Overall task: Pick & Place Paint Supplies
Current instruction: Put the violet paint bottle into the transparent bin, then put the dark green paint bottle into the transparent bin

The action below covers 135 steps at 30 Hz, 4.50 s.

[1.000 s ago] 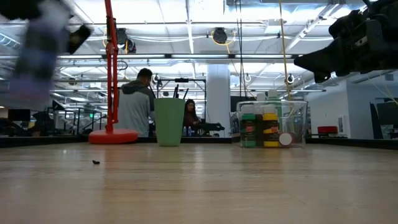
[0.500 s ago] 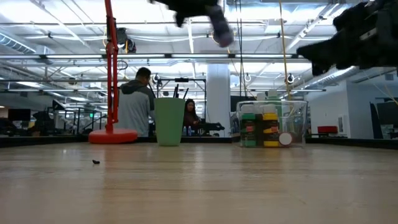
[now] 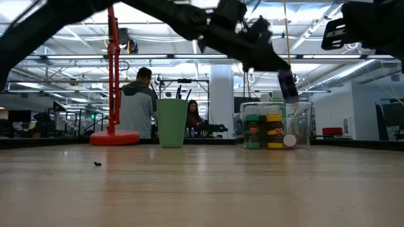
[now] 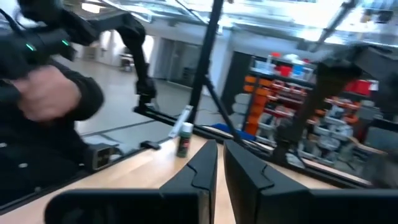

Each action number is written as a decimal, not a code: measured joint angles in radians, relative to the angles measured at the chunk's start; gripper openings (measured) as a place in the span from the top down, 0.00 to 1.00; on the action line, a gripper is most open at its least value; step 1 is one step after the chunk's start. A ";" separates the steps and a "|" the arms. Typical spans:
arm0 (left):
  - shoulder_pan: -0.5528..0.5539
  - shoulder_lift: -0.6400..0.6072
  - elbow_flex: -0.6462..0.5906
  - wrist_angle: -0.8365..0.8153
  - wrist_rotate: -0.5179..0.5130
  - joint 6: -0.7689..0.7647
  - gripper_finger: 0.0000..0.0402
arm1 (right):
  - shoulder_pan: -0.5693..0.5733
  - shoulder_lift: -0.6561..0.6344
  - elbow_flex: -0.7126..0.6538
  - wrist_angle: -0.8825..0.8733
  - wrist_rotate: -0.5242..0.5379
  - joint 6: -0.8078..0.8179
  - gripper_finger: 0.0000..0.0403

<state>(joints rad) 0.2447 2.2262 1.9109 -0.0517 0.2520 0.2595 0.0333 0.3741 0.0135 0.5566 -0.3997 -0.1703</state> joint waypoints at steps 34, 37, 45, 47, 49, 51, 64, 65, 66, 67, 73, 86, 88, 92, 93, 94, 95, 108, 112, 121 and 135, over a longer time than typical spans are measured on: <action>0.088 0.173 0.103 -0.106 -0.068 -0.058 0.50 | 0.028 0.000 0.000 -0.012 0.058 -0.003 0.94; 0.088 0.167 0.103 -0.104 -0.068 -0.061 0.41 | 0.028 0.000 0.000 -0.012 0.058 -0.003 0.94; 0.071 -0.020 0.102 -0.317 -0.062 -0.051 0.30 | 0.028 0.000 0.000 -0.020 0.058 -0.003 0.94; 0.055 -0.124 0.103 -0.490 -0.067 -0.061 0.30 | 0.028 0.000 0.000 -0.023 0.058 0.005 0.94; 0.037 -0.231 0.103 -0.705 -0.068 -0.077 0.30 | 0.028 0.000 0.000 -0.025 0.058 0.012 0.94; 0.006 -0.332 0.078 -0.870 -0.094 -0.101 0.30 | 0.028 0.000 0.000 -0.031 0.057 0.018 0.94; -0.597 -1.228 -0.871 -0.581 -0.579 -0.490 0.47 | 0.028 0.021 0.000 -0.022 0.094 0.027 0.94; -0.661 -1.287 -0.945 -0.516 -0.601 -0.533 0.47 | 0.028 0.024 0.000 -0.021 0.118 0.027 0.94; -0.720 -1.338 -1.016 -0.458 -0.619 -0.571 0.47 | 0.028 0.030 0.000 -0.016 0.142 0.027 0.94; -0.778 -1.378 -1.082 -0.389 -0.633 -0.600 0.48 | 0.028 0.034 0.000 -0.011 0.165 0.027 0.94; -1.058 -1.442 -1.348 -0.141 -0.880 -0.686 0.60 | 0.027 0.070 0.000 0.032 0.247 0.027 0.94; -1.378 -1.193 -1.361 -0.094 -1.222 -0.750 0.96 | 0.028 0.106 0.000 0.077 0.244 0.026 0.94; -1.382 -1.157 -1.362 -0.091 -1.221 -0.759 0.92 | 0.028 0.106 0.000 0.076 0.243 0.026 0.94; -1.378 -1.098 -1.362 0.023 -1.218 -0.793 0.81 | 0.028 0.106 0.000 0.076 0.243 0.025 0.94; -1.378 -1.084 -1.362 0.048 -1.205 -0.786 0.78 | 0.028 0.106 0.000 0.076 0.243 0.025 0.94; -1.378 -1.071 -1.362 0.070 -1.187 -0.770 0.74 | 0.028 0.106 0.000 0.078 0.243 0.024 0.94; -1.378 -1.059 -1.362 0.087 -1.158 -0.755 0.70 | 0.028 0.106 0.000 0.082 0.243 0.024 0.94; -1.378 -0.928 -1.362 0.203 -0.971 -0.693 0.26 | 0.028 0.106 0.000 0.098 0.243 -0.021 0.94; -1.377 -0.891 -1.362 0.252 -0.949 -0.696 0.22 | 0.028 0.106 0.000 0.108 0.243 -0.034 0.94; -1.308 -0.780 -1.362 0.375 -0.828 -0.740 0.23 | 0.028 0.106 0.000 0.128 0.243 -0.078 0.94; -1.205 -0.735 -1.361 0.377 -0.658 -0.752 0.35 | 0.028 0.106 0.000 0.139 0.242 -0.081 0.94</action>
<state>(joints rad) -0.9604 1.4910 0.5499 0.3248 -0.4056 -0.4922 0.0608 0.4801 0.0135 0.6951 -0.1574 -0.2511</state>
